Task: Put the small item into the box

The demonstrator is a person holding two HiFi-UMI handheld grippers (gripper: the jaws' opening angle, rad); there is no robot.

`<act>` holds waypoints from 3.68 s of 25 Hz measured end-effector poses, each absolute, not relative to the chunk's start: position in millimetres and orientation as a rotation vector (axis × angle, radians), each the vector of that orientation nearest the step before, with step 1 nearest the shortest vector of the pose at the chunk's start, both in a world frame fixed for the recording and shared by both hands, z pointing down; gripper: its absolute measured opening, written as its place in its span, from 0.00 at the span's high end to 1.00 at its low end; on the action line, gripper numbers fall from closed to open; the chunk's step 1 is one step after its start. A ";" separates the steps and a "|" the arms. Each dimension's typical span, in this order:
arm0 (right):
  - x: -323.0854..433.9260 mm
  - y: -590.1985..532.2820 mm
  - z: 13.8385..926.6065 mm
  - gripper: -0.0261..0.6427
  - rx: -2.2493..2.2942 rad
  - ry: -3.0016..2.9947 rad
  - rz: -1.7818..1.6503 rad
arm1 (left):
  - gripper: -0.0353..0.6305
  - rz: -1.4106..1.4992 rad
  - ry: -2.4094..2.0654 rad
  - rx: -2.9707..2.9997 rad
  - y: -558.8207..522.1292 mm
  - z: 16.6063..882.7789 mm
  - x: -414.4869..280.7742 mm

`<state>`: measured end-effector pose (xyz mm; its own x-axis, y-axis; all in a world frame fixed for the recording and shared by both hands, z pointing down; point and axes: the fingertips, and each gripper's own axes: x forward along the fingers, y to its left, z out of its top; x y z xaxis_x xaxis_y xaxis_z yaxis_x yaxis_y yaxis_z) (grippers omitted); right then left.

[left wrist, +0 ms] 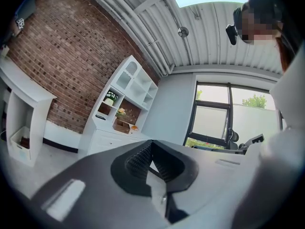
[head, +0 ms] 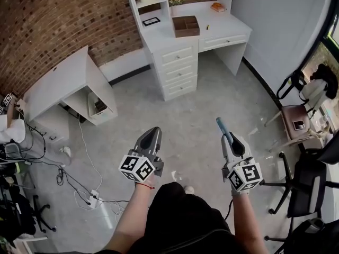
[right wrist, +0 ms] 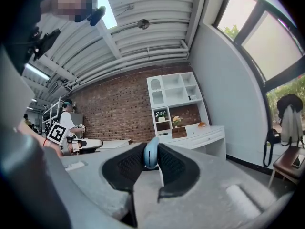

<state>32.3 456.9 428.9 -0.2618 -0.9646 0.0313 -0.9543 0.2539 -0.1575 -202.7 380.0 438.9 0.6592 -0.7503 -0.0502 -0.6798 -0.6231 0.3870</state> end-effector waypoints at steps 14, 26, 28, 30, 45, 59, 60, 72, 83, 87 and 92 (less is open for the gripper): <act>65.5 399.0 440.0 0.85 -1.893 2.390 -0.281 | 0.94 -0.236 -1.081 2.503 309.7 454.7 -162.9; 101.9 294.0 433.1 0.85 -1.939 2.368 -0.297 | 0.94 -0.189 -1.048 2.533 202.3 451.5 -129.2; 104.6 275.7 433.0 0.85 -1.944 2.365 -0.307 | 0.94 -0.182 -1.053 2.533 184.4 451.7 -129.2; 105.0 257.9 433.6 0.85 -1.944 2.366 -0.316 | 0.94 -0.186 -1.060 2.525 165.5 451.7 -129.8; 110.7 131.9 452.2 0.85 -1.938 2.416 -0.374 | 0.94 -0.178 -1.060 2.483 42.9 475.0 -119.0; 121.4 62.5 464.2 0.85 -1.904 2.444 -0.396 | 0.94 -0.162 -1.129 2.423 -10.2 497.4 -125.5; 122.7 53.9 465.1 0.85 -1.894 2.446 -0.395 | 0.94 -0.163 -1.135 2.424 -16.5 497.6 -125.0; 143.9 -59.1 456.4 0.85 -1.788 2.504 -0.376 | 0.94 -0.173 -1.170 2.431 -117.1 482.9 -92.1; 179.7 -127.2 463.2 0.85 -1.743 2.545 -0.416 | 0.94 -0.157 -1.177 2.418 -177.5 483.8 -47.3; 186.3 -148.7 465.3 0.85 -1.723 2.560 -0.412 | 0.94 -0.157 -1.201 2.411 -195.3 484.3 -43.3; 189.7 -169.2 465.6 0.85 -1.693 2.590 -0.399 | 0.94 -0.165 -1.240 2.398 -212.5 486.2 -43.4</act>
<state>189.7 -169.2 465.6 -0.4109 -0.9037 0.1202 -0.8980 0.3785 -0.2243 -43.4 -212.5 486.2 0.5922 -0.8006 0.0906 -0.7489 -0.5054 0.4286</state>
